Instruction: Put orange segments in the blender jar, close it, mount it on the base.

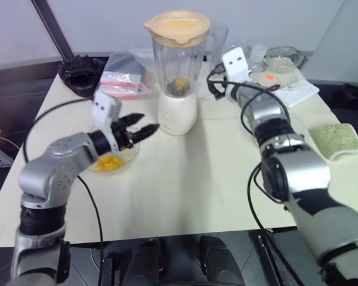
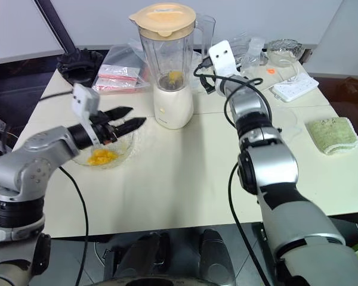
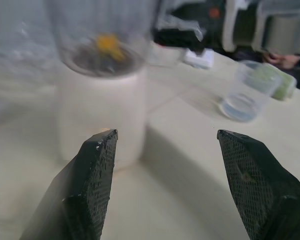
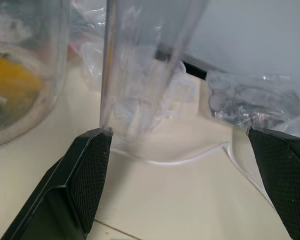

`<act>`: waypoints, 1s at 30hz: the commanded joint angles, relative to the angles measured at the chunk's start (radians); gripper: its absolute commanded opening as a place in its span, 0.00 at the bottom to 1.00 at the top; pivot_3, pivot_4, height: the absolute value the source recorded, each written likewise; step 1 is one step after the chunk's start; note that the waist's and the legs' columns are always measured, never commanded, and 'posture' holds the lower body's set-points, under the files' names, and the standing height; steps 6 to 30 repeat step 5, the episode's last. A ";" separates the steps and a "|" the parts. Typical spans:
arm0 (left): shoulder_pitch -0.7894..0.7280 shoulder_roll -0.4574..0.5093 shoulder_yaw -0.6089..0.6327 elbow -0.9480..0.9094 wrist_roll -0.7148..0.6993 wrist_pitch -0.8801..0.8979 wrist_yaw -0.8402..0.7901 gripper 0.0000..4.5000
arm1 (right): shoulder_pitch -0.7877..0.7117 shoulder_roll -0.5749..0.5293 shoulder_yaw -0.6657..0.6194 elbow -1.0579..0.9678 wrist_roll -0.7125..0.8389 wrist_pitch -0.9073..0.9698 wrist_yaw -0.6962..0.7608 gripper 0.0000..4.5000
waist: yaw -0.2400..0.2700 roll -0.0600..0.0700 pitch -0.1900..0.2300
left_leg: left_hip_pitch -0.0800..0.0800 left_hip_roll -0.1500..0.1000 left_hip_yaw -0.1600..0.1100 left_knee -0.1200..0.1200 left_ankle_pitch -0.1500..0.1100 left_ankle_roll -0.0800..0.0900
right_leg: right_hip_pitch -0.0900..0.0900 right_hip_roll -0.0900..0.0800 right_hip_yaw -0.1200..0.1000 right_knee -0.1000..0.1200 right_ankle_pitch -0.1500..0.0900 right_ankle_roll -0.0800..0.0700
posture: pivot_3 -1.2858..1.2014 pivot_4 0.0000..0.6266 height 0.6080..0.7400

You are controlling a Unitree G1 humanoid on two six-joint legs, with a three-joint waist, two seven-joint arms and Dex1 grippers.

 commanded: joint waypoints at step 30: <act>0.033 -0.013 -0.047 -0.040 -0.007 0.001 -0.017 0.73 | 0.542 -0.023 -0.066 -1.026 0.252 0.383 0.128 0.98 | 0.009 0.000 0.000 | -0.001 0.000 0.000 0.000 0.000 0.001 | -0.001 0.000 0.000 0.000 0.000 0.000 | 0.52 0.24 1.00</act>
